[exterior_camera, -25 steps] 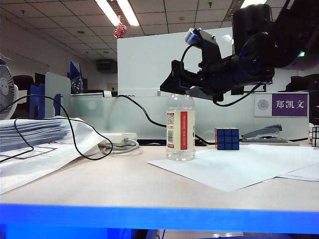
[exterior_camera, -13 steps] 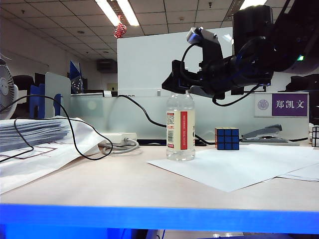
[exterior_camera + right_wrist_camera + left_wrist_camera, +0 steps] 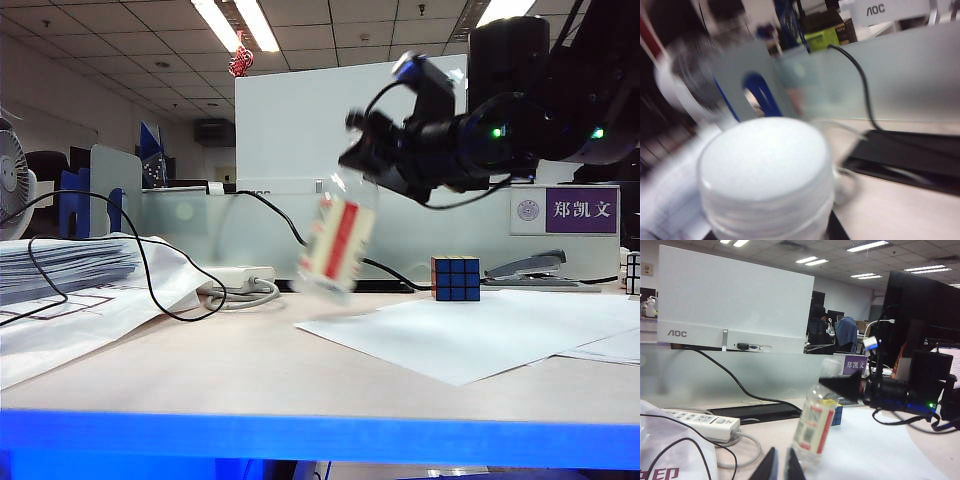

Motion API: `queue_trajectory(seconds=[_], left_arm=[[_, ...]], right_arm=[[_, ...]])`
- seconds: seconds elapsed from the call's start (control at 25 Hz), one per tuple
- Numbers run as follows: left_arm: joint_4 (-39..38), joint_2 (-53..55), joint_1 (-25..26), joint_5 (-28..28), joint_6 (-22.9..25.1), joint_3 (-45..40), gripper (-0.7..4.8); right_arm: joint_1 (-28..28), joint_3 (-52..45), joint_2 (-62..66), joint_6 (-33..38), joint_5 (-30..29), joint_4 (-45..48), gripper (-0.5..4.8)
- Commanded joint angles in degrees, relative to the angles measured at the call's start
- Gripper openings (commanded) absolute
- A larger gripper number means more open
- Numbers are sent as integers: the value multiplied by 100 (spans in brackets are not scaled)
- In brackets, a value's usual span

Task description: Flip the plastic bottle upside down.

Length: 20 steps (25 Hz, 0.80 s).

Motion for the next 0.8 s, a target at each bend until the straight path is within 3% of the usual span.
queue_trajectory(seconds=[0.04,0.08,0.16,0.2,0.32,0.4,0.6,0.68,0.72,0.8], left_arm=[[39,-9,7,2,9,7,35],[24,-9,4,17,37,7,34],[66,-9,7,22,118,7,34],[79,-9,4,26,118,7,34],[201,-9,4,363,116,7,34],[398,-9,2,949,114,7,34],[925,-9,-4,1731,105,7,34],[1145,-9,-7,1762,109,7,35],[1357,-9,-7,1801,118,7,35],[1731,-9,-4,1757,133,7,35]], right_arm=[[7,352,-42,2793,-107,323,-8],[26,463,-42,3941,-262,280,-8],[33,490,-39,5069,-439,339,-8],[33,483,-39,5248,-509,341,-8],[35,479,-39,7243,-1384,87,-8],[205,479,-42,7785,-1897,564,-8],[682,481,-44,9243,-2406,1635,-8],[935,481,-61,9792,-2361,2164,-8],[1180,481,-144,9884,-1989,2245,-9],[1488,481,-490,9875,-1491,1685,-8]])
